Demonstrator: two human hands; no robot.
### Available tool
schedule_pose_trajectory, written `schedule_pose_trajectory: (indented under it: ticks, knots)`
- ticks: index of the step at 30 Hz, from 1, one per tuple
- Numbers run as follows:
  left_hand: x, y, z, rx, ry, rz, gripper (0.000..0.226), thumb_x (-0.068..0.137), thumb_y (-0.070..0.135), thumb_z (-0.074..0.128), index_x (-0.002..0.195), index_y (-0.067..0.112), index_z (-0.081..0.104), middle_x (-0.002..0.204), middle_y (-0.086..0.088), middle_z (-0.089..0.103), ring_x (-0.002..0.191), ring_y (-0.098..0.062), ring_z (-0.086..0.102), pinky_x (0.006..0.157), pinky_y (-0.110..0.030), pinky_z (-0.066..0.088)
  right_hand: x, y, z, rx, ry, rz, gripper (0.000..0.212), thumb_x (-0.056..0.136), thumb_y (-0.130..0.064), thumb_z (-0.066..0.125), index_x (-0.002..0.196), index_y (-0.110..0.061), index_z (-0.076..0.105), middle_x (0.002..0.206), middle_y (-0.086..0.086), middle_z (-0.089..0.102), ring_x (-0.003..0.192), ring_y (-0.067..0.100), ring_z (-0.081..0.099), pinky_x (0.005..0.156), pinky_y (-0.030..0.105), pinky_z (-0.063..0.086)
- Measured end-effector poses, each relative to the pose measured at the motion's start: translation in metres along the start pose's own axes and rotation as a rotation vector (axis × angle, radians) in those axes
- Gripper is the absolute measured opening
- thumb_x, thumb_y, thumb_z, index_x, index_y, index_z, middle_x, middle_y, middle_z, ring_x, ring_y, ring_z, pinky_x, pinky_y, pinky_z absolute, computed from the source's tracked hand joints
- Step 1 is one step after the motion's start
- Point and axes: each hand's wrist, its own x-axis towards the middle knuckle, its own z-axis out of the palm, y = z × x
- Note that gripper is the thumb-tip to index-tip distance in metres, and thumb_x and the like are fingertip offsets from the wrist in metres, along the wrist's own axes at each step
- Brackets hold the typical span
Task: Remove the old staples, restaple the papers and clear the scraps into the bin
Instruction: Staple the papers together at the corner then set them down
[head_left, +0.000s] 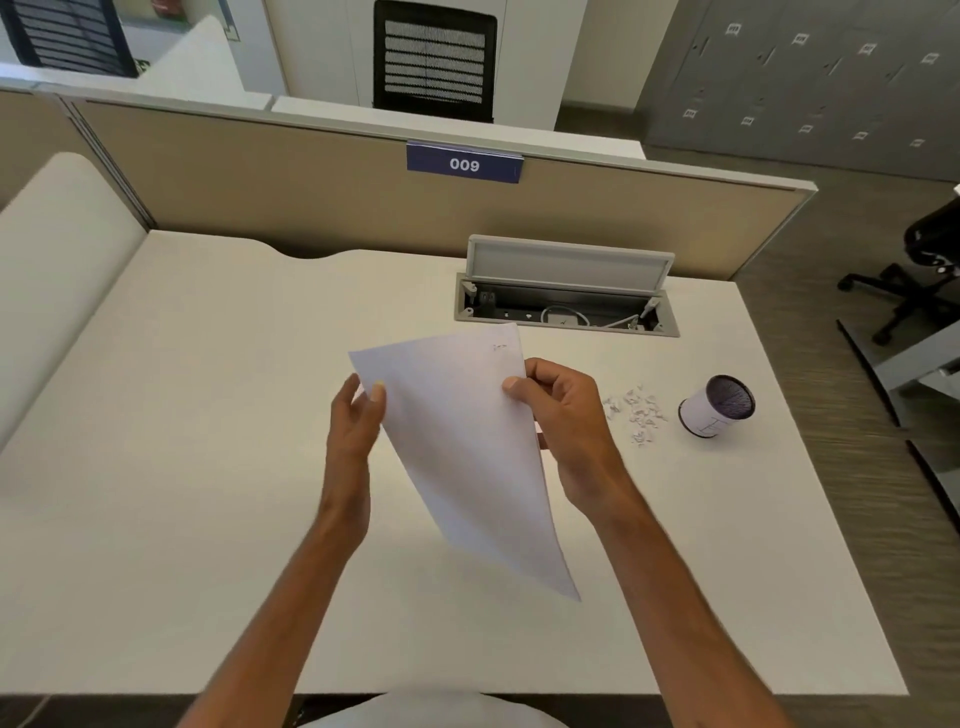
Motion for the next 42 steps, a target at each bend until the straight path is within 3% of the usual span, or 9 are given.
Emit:
schedule_pose_trajectory:
  ticks: [5,15,21,28,31,34,36,39,42]
  knots:
    - [-0.002,0.012,-0.011,-0.192,-0.092,-0.054,0.031,0.114,0.033,0.055,0.098,0.027,0.08,0.097,0.007,0.076,0.091,-0.014,0.069,0.092,-0.042,0.048,-0.006,-0.005,-0.002,0.05,0.012,0.034,0.019,0.104,-0.013,0.06,0.106,0.001,0.072,0.107,0.026,0.074,0.083,0.029,0.065,0.072,0.046,0.043]
    - [0.009,0.009,-0.012,-0.19,-0.057,-0.06,0.026,0.108,0.032,0.068,0.121,0.013,0.08,0.119,-0.002,0.076,0.106,-0.021,0.065,0.089,-0.038,0.047,-0.012,-0.014,-0.002,0.057,0.021,0.013,0.018,0.106,-0.013,0.06,0.109,-0.007,0.076,0.102,0.009,0.081,0.086,0.023,0.075,0.067,0.04,0.053]
    - [0.01,0.011,-0.009,-0.143,-0.037,-0.097,0.02,0.108,0.035,0.068,0.112,0.02,0.081,0.111,0.002,0.079,0.099,-0.018,0.068,0.088,-0.038,0.048,-0.011,-0.012,-0.001,0.056,0.028,0.008,0.017,0.105,-0.012,0.06,0.108,-0.008,0.077,0.102,0.007,0.082,0.087,0.027,0.077,0.067,0.043,0.055]
    - [-0.012,-0.005,0.007,0.151,0.262,0.093,0.032,0.111,0.035,0.066,0.143,0.033,0.058,0.137,0.008,0.071,0.125,-0.01,0.068,0.11,-0.053,0.056,-0.004,-0.003,0.004,-0.038,0.142,-0.086,0.013,0.104,-0.013,0.064,0.1,-0.01,0.076,0.096,0.005,0.081,0.09,0.036,0.076,0.068,0.052,0.063]
    - [-0.043,0.0,0.025,0.292,0.147,0.256,0.035,0.108,0.029,0.07,0.141,0.033,0.058,0.131,0.013,0.071,0.11,-0.009,0.072,0.093,-0.055,0.062,0.001,0.007,0.009,-0.137,0.206,-0.192,0.017,0.1,-0.019,0.066,0.088,-0.008,0.069,0.085,0.016,0.073,0.079,0.048,0.066,0.061,0.051,0.057]
    - [-0.077,0.006,0.043,0.361,-0.128,0.33,0.056,0.1,0.051,0.068,0.151,0.043,0.048,0.148,0.023,0.062,0.12,-0.006,0.071,0.082,-0.035,0.068,0.002,0.01,0.018,-0.204,0.245,-0.249,0.018,0.1,-0.02,0.067,0.084,-0.012,0.067,0.074,0.006,0.068,0.062,0.027,0.061,0.057,0.044,0.056]
    - [-0.089,0.005,0.052,0.434,-0.261,0.316,0.075,0.094,0.064,0.067,0.159,0.056,0.032,0.159,0.038,0.046,0.135,0.001,0.063,0.088,-0.024,0.066,0.001,0.009,0.026,-0.215,0.241,-0.249,0.013,0.101,-0.022,0.069,0.088,-0.021,0.069,0.078,-0.01,0.072,0.069,0.014,0.071,0.062,0.043,0.066]
    - [-0.088,0.0,0.056,0.508,-0.275,0.273,0.089,0.089,0.065,0.07,0.156,0.075,0.011,0.157,0.045,0.04,0.137,-0.007,0.061,0.104,-0.038,0.063,-0.001,0.008,0.037,-0.207,0.204,-0.234,0.014,0.101,-0.026,0.073,0.093,-0.036,0.068,0.086,-0.029,0.074,0.084,0.014,0.078,0.069,0.041,0.069]
    - [-0.08,-0.008,0.05,0.557,-0.244,0.279,0.089,0.092,0.063,0.066,0.153,0.08,0.004,0.155,0.032,0.05,0.126,-0.012,0.069,0.1,-0.04,0.067,-0.001,0.008,0.044,-0.152,0.176,-0.234,0.012,0.1,-0.025,0.075,0.095,-0.034,0.069,0.088,-0.02,0.077,0.083,0.015,0.079,0.07,0.042,0.069]
